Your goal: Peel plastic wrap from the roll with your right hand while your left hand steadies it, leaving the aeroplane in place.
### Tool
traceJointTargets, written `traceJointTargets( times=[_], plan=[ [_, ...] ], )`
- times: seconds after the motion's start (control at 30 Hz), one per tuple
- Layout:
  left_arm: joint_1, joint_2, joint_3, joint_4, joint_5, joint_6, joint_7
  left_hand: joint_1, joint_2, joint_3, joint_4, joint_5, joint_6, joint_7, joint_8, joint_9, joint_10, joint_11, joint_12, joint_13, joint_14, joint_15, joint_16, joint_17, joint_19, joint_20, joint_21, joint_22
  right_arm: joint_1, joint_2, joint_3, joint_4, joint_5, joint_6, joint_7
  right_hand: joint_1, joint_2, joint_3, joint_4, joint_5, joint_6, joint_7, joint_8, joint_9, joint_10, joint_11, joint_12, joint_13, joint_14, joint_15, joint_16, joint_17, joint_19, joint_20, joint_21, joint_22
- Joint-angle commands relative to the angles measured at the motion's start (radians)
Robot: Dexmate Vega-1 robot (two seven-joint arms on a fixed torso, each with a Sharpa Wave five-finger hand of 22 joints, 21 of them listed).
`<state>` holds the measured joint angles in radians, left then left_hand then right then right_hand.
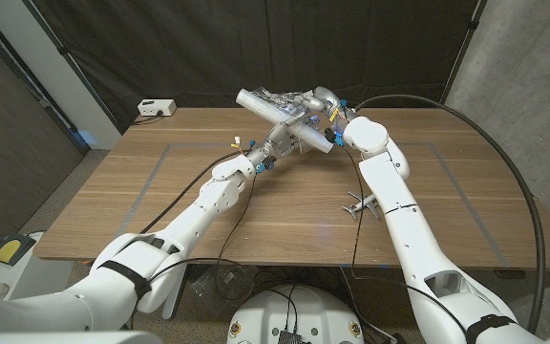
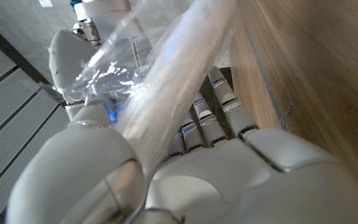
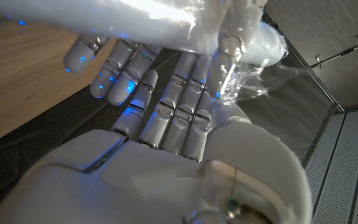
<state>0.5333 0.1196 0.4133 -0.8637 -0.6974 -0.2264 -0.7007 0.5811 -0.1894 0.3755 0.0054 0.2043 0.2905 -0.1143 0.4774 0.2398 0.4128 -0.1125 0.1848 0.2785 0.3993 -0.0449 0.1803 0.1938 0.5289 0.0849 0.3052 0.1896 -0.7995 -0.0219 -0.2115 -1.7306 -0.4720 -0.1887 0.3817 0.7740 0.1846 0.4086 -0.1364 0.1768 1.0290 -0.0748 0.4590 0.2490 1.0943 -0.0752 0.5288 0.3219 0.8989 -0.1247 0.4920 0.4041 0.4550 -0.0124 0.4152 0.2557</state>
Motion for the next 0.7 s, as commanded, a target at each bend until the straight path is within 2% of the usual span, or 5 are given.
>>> traceJointTargets(
  times=[0.03, 0.13, 0.3, 0.7],
  plan=[
    [-0.079, -0.119, -0.065, 0.286, -0.149, -0.091, -0.227, -0.020, -0.013, -0.083, -0.024, 0.023, -0.066, -0.012, -0.045, -0.016, -0.064, 0.008, -0.001, -0.009, -0.062, -0.068, -0.001, -0.002, -0.044, 0.017, -0.029, -0.001, 0.005, 0.008, -0.010, 0.000, -0.017, -0.034, -0.028, 0.016, -0.001, 0.009, -0.003, 0.000, 0.002, 0.008, 0.009, 0.007, -0.002, -0.003, -0.001, 0.001, 0.012, -0.083, 0.005, 0.006, 0.014, -0.005, 0.012, 0.005],
    [-0.094, -0.131, -0.076, 0.324, -0.163, -0.094, -0.252, -0.017, -0.011, -0.115, -0.039, 0.035, -0.089, -0.016, -0.062, -0.022, -0.092, 0.013, 0.000, -0.014, -0.088, -0.067, -0.002, -0.003, -0.070, 0.020, -0.045, -0.001, 0.006, 0.010, -0.013, 0.000, -0.023, -0.039, -0.039, 0.019, -0.002, 0.010, -0.002, 0.000, 0.001, 0.008, 0.011, 0.009, 0.000, -0.004, 0.001, 0.004, 0.013, -0.082, 0.007, 0.010, 0.016, -0.006, 0.016, 0.007],
    [-0.123, -0.147, -0.088, 0.392, -0.174, -0.102, -0.289, -0.006, -0.011, -0.133, -0.054, 0.045, -0.104, -0.016, -0.072, -0.024, -0.105, 0.010, 0.002, -0.017, -0.103, -0.067, -0.001, -0.004, -0.086, 0.021, -0.054, -0.001, 0.009, 0.013, -0.016, 0.002, -0.031, -0.035, -0.060, 0.027, -0.004, 0.013, -0.003, -0.001, 0.009, 0.010, 0.020, 0.014, 0.010, -0.004, 0.007, 0.010, 0.023, -0.086, 0.013, 0.016, 0.028, -0.010, 0.028, 0.010],
    [-0.135, -0.152, -0.096, 0.428, -0.172, -0.095, -0.294, 0.006, -0.009, -0.158, -0.072, 0.059, -0.104, -0.015, -0.078, -0.026, -0.113, 0.006, 0.008, -0.021, -0.114, -0.068, 0.002, -0.004, -0.096, 0.021, -0.062, 0.000, 0.025, 0.013, -0.035, 0.002, -0.078, -0.043, -0.105, 0.066, -0.008, 0.010, -0.012, -0.002, 0.020, 0.027, 0.045, 0.034, 0.053, 0.003, 0.032, 0.035, 0.071, -0.091, 0.069, 0.067, 0.050, -0.016, 0.063, 0.025]
  ],
)
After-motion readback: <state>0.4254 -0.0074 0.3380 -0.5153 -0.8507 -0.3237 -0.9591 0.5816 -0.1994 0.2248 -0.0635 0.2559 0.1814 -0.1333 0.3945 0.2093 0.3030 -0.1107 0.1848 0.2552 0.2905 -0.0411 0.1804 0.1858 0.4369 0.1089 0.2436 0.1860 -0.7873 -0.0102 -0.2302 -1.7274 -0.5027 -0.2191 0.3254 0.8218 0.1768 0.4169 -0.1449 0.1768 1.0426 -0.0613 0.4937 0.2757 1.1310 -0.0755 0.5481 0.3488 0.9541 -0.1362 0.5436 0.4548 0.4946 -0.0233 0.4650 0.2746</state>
